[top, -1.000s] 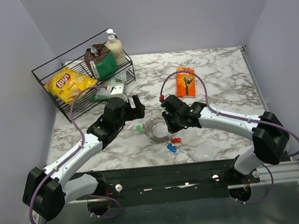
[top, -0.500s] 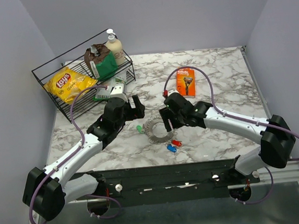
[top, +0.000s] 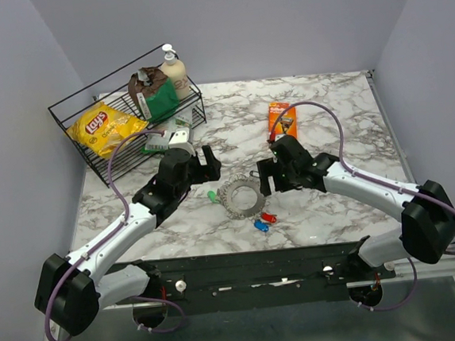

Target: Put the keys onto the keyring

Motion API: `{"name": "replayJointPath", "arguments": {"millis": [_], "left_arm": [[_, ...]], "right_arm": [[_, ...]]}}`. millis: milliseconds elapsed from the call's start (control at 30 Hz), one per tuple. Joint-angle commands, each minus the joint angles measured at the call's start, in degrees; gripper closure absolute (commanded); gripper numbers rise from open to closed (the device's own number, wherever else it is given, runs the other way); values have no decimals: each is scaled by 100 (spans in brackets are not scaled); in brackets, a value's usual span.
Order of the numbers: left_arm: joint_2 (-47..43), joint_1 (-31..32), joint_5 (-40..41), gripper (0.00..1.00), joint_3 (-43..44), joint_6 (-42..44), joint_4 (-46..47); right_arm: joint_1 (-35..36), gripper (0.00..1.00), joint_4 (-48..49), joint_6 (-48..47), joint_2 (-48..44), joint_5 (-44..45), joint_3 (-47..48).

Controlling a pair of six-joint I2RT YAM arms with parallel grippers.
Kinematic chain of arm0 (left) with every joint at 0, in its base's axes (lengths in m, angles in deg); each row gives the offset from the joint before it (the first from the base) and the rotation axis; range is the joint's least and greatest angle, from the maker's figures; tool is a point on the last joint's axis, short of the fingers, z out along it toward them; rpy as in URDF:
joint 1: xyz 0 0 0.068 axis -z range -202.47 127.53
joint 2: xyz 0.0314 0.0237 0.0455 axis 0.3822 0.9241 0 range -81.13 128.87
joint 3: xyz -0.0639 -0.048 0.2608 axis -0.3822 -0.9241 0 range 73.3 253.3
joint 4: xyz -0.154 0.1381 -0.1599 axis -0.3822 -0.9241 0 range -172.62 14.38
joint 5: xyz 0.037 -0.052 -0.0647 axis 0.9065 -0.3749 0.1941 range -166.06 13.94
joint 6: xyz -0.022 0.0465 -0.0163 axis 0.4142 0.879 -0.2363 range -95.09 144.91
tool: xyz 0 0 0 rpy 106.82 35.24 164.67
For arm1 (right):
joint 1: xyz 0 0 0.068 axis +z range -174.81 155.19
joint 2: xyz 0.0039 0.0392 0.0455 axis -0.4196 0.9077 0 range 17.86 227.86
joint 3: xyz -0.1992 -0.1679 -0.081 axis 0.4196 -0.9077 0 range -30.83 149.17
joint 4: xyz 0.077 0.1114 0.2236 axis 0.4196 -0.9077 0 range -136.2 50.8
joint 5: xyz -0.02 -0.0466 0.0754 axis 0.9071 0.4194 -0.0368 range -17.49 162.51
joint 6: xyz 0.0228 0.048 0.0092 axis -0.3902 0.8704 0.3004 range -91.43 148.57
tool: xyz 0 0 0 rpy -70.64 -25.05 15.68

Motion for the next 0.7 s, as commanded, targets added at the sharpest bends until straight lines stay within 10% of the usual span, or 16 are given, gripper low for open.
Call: {"name": "replayJointPath", "arguments": {"millis": [0,667], "left_arm": [[120,0,-318,1,48,99,22],[805,0,-978,1,363,143,93]], "right_arm": [[-160,9,300,71,-163,-753,-185],[-230,11,380,45,65,-1097,-248]]}}
